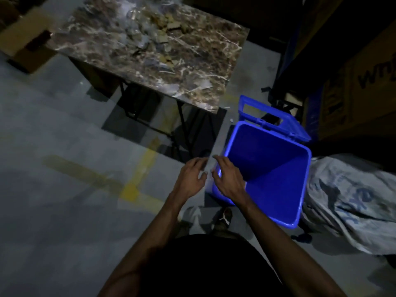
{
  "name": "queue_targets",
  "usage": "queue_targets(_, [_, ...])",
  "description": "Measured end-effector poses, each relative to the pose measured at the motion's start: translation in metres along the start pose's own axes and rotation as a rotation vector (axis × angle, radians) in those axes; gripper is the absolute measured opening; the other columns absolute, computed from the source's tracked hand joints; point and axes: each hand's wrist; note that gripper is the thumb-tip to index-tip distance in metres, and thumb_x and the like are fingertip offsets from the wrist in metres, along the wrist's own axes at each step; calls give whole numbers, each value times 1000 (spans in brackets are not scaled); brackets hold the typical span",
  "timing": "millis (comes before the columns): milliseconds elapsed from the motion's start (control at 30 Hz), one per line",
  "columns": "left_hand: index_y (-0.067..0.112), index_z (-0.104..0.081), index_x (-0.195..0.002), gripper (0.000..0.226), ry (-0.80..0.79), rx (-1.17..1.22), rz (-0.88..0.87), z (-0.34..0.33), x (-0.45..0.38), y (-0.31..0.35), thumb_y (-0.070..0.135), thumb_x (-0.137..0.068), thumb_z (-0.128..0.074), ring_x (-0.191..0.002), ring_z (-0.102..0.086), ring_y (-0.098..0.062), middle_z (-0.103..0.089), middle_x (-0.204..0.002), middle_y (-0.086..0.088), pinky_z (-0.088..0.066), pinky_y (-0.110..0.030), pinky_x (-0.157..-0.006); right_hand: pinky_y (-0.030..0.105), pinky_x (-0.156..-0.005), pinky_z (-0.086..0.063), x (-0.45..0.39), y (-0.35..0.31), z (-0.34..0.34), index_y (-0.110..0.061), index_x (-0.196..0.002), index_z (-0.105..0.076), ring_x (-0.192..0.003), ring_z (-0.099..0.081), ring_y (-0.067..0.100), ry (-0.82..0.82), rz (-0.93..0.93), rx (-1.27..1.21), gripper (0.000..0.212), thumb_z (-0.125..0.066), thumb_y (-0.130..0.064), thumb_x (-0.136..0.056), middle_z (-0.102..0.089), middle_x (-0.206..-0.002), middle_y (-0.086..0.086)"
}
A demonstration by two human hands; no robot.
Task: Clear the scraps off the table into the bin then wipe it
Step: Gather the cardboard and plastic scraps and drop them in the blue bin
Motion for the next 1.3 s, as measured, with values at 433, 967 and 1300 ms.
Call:
queue_targets(433, [23, -47, -151, 52, 184, 172, 203, 121, -18, -104, 24, -100, -58, -136, -47, -26, -50, -151, -6, -40, -39, -114, 45, -96, -53, -108, -142, -71, -19, -143, -54, -121, -60, 27, -52, 126, -26, 49, -55, -34, -97, -54, -143, 2])
queue_targets(967, [14, -58, -141, 45, 232, 292, 343, 241, -231, -147, 23, -97, -63, -128, -56, -24, -58, -143, -7, -44, -30, -104, 41, -92, -51, -345, -179, -74, -19, -137, -54, -114, -60, 26, -20, 148, -280, 38, -53, -34, -102, -57, -131, 5])
queue_targets(1300, [18, -64, -133, 37, 188, 376, 377, 289, -340, -169, 10, -96, -66, -99, -64, -1, -65, -131, -5, -54, -22, -89, 4, -84, -37, -439, -172, -67, -7, -138, -58, -105, -48, -11, 136, -110, -401, 45, -53, -30, -100, -59, -137, 9])
Point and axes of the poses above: each hand's wrist, its own x-axis away from the middle knuckle, its own z-axis out of the back of the hand, y = z × x
